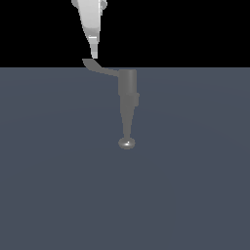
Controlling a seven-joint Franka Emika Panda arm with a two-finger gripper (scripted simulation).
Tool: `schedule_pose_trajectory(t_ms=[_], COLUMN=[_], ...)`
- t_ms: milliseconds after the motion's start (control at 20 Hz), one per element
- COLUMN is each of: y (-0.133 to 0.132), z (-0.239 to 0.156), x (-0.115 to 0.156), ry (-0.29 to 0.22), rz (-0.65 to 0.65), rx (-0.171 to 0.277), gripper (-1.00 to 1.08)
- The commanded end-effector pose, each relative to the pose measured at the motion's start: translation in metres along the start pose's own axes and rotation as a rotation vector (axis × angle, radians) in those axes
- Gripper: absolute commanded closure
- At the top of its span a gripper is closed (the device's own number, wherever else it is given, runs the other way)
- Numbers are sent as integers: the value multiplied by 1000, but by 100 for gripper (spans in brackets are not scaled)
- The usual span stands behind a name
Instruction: Turn on the faucet by rotating a designated handle.
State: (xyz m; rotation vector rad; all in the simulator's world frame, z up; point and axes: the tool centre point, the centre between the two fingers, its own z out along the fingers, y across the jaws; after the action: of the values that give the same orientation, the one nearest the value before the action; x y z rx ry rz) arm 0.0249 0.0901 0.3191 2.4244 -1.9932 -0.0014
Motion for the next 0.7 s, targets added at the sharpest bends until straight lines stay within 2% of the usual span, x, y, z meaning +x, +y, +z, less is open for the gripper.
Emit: schedule_pose_trajectory(t_ms=[0,650], y=[-6,-16], z=[7,18], x=[-3,-7], ry=[0,-1], rz=[36,94], rx=[2,3], gripper=[108,108])
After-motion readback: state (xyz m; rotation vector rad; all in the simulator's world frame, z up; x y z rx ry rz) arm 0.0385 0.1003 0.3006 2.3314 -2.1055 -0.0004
